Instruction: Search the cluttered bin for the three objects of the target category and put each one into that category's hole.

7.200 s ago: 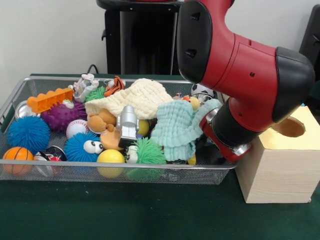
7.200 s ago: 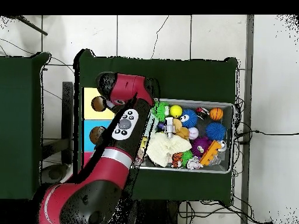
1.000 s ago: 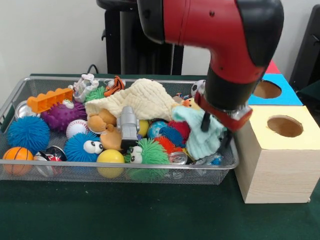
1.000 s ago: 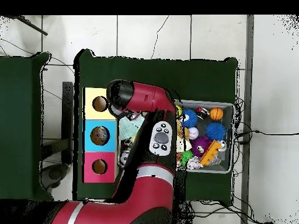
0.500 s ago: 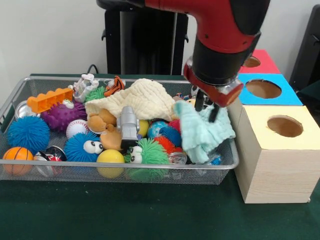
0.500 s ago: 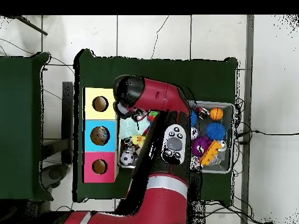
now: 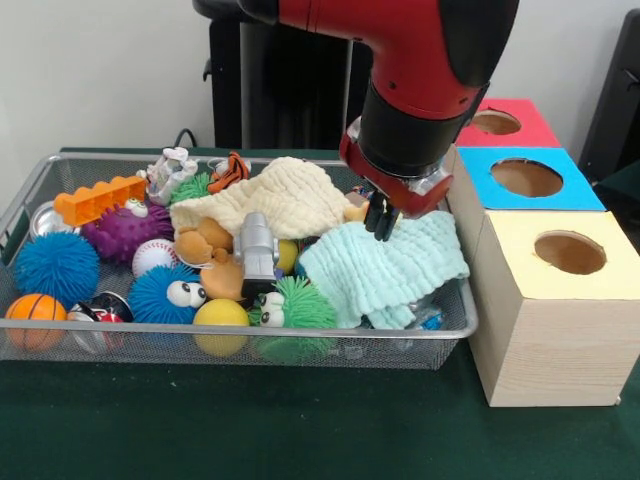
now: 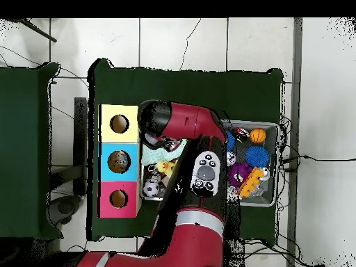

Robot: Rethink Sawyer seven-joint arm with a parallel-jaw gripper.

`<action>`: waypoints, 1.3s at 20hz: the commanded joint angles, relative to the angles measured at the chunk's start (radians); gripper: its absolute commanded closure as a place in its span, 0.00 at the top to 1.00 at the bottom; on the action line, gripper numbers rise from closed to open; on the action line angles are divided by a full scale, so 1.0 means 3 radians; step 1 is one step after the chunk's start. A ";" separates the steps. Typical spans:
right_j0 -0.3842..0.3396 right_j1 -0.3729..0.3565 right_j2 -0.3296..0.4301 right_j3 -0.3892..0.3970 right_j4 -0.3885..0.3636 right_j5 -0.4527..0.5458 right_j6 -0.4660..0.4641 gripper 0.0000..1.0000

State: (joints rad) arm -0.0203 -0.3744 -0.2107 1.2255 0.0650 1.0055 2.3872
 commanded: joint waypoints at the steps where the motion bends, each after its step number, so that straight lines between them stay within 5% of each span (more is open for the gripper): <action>1: -0.0069 0.0043 0.0247 0.0363 -0.0196 -0.0241 -0.0142 0.00; 3: -0.0122 0.0078 0.0277 0.0342 -0.0241 -0.0271 -0.0220 0.00; 4: -0.0156 0.0066 0.0304 0.0378 -0.0245 -0.0363 -0.0222 1.00; 20: -0.0364 0.0311 0.0517 0.0114 -0.0323 -0.0432 -0.0447 1.00; 26: -0.0396 0.0356 0.0643 0.0222 -0.0327 -0.0664 -0.0424 1.00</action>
State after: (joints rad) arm -0.1153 -0.3182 -0.1486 1.2172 0.0259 0.9083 2.3872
